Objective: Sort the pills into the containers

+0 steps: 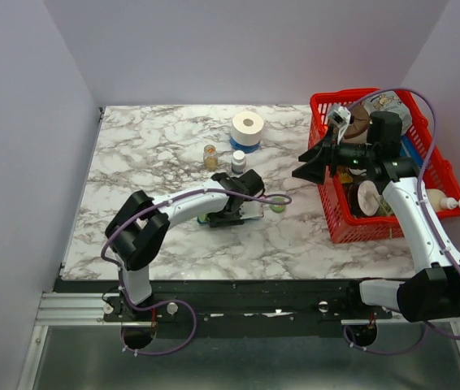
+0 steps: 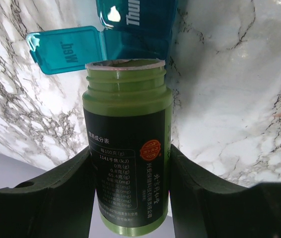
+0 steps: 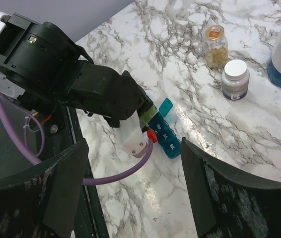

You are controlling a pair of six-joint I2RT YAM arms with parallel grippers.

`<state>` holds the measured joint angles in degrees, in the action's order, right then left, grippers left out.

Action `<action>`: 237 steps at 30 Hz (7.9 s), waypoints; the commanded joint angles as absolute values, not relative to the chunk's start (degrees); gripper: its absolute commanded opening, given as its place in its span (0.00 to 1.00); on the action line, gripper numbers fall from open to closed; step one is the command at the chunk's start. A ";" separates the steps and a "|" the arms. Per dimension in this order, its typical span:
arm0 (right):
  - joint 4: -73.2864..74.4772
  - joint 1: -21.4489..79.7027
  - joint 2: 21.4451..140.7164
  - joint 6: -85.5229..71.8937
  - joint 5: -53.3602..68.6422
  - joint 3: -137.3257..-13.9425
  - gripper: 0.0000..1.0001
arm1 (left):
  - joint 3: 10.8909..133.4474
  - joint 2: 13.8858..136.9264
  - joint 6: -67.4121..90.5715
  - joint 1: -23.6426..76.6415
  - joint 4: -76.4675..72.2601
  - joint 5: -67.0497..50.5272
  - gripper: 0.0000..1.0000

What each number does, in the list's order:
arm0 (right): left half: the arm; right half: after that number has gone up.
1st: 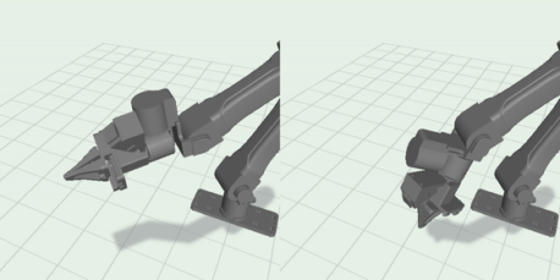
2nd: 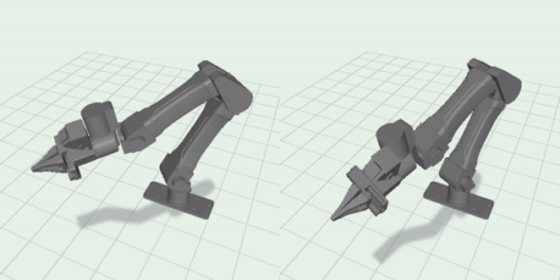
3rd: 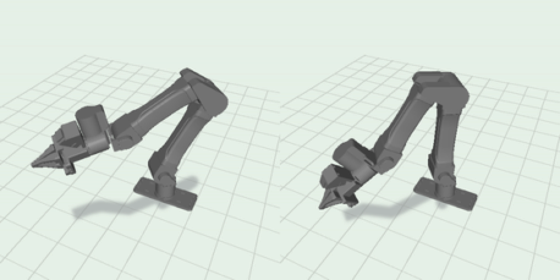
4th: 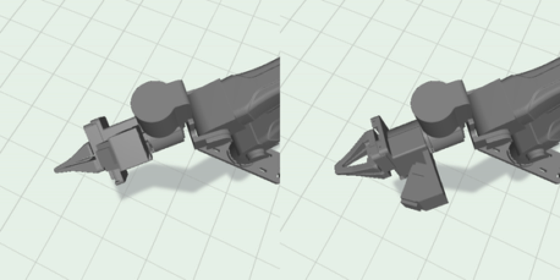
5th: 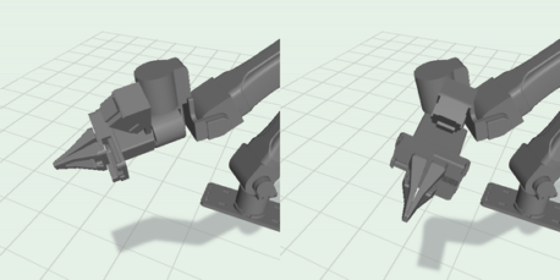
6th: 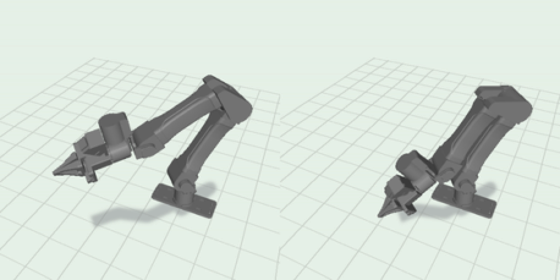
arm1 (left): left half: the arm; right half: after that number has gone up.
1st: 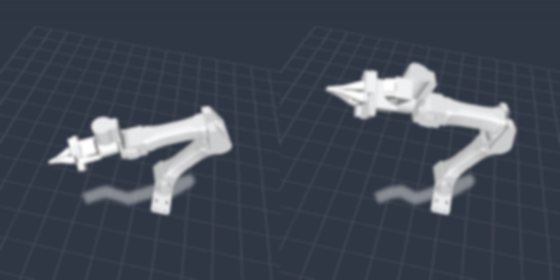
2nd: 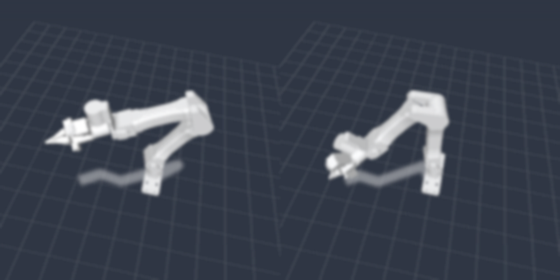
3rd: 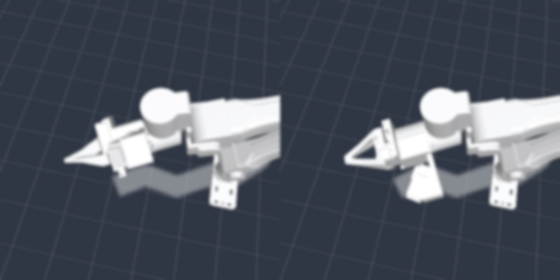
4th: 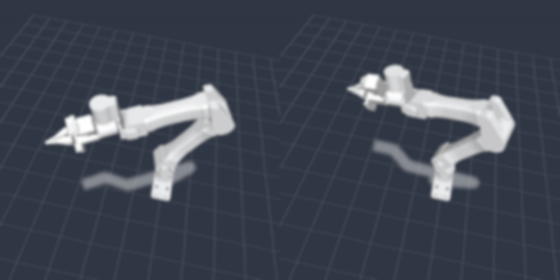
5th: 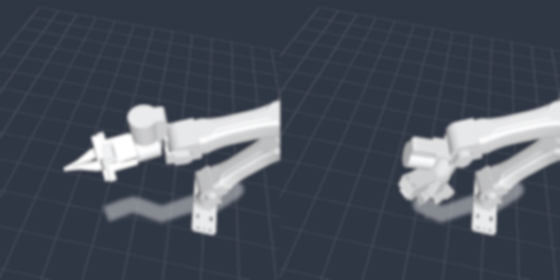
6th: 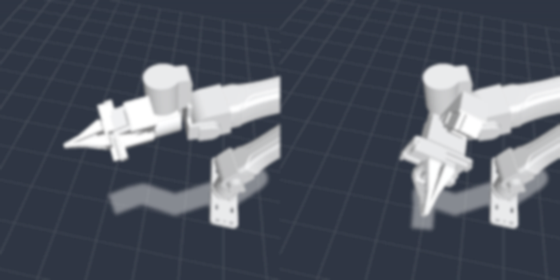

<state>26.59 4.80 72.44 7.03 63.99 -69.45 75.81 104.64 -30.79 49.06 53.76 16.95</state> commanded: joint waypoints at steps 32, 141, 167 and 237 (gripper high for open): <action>25.58 2.99 74.88 8.17 63.73 -68.38 0.84 | 18.47 28.26 -7.50 46.58 -28.97 0.79 0.00; 29.71 0.88 76.99 11.60 66.62 -69.70 0.84 | 70.93 99.49 -31.29 47.37 49.13 16.87 0.00; 29.79 0.26 76.90 11.60 67.41 -69.61 0.84 | 74.45 103.89 -33.22 51.06 52.38 24.43 0.00; 30.23 -1.67 77.08 11.87 68.91 -69.52 0.85 | 68.29 101.08 -30.51 53.79 47.03 27.08 0.00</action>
